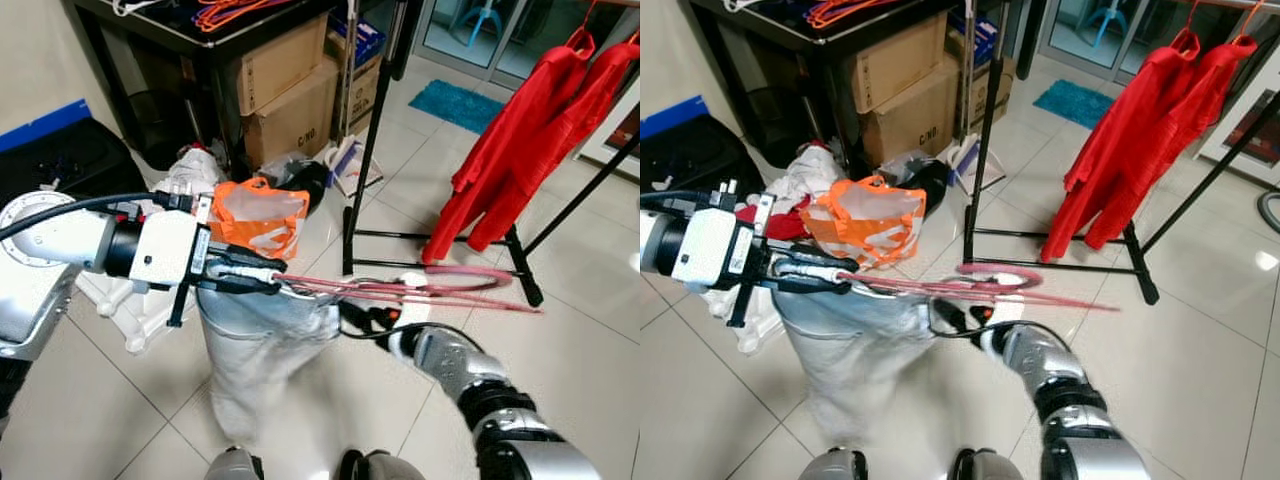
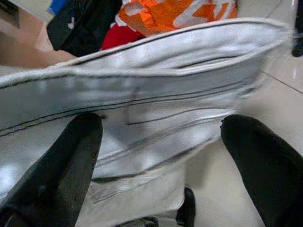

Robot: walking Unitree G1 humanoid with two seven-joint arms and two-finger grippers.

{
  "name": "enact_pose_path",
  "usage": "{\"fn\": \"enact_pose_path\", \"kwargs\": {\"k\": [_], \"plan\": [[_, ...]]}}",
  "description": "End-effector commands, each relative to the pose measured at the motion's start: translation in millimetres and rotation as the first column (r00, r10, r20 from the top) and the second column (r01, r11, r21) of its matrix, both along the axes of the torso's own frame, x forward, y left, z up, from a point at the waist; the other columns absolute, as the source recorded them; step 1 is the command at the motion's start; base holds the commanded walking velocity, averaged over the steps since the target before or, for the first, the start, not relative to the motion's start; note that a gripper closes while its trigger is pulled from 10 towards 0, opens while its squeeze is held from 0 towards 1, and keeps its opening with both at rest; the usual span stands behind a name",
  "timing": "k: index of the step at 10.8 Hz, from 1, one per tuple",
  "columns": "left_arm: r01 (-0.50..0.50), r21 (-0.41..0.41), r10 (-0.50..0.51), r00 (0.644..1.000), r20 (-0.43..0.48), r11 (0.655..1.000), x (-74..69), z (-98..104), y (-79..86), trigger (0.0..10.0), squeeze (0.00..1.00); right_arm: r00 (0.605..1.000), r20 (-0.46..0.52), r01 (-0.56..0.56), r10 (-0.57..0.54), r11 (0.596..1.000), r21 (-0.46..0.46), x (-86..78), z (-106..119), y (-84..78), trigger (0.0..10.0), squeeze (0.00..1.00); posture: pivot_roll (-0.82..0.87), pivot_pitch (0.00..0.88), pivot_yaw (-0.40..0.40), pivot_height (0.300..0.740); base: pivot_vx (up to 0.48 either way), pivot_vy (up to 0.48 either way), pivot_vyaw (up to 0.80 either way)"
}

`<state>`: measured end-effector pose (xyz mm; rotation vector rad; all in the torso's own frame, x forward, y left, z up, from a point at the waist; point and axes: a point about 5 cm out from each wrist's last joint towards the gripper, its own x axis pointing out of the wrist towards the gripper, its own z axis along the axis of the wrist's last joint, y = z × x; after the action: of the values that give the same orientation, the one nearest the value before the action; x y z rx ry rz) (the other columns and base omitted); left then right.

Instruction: Hang hanger

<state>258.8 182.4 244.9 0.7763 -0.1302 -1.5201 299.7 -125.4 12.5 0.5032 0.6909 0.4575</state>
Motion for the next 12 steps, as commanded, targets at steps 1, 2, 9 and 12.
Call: {"fn": "enact_pose_path", "kwargs": {"k": [1,2,9,12], "plan": [[-0.005,-0.001,0.005,0.999,0.047,1.0,-3.2,9,0.4,10.0,0.0,1.0,-0.005,-0.011,0.01,1.0,-0.024,-2.2,-1,-9.2,10.0,0.0,0.12,0.156,-0.057,0.74,0.0,0.0,0.0],[-0.012,-0.005,0.012,0.999,0.048,1.0,-3.4,9,0.6,10.0,0.0,0.999,-0.017,-0.041,0.04,0.997,-0.067,-6.3,-4,-17.2,10.0,0.0,0.11,0.158,-0.054,0.74,0.0,0.0,0.0],[-0.016,-0.083,0.018,1.0,0.019,0.996,-6.7,2,-13.6,10.0,0.0,0.994,0.06,0.101,-0.097,0.991,-0.082,21.7,16,-14.1,10.0,0.0,0.1,0.157,-0.053,0.74,0.0,0.0,0.0],[-0.025,-0.073,0.028,0.999,0.044,0.997,-7.1,10,-13.9,10.0,0.0,0.999,-0.042,-0.02,0.012,0.982,-0.186,6.3,-1,-20.4,10.0,0.0,0.11,0.161,-0.056,0.74,0.0,0.0,0.0]]}}
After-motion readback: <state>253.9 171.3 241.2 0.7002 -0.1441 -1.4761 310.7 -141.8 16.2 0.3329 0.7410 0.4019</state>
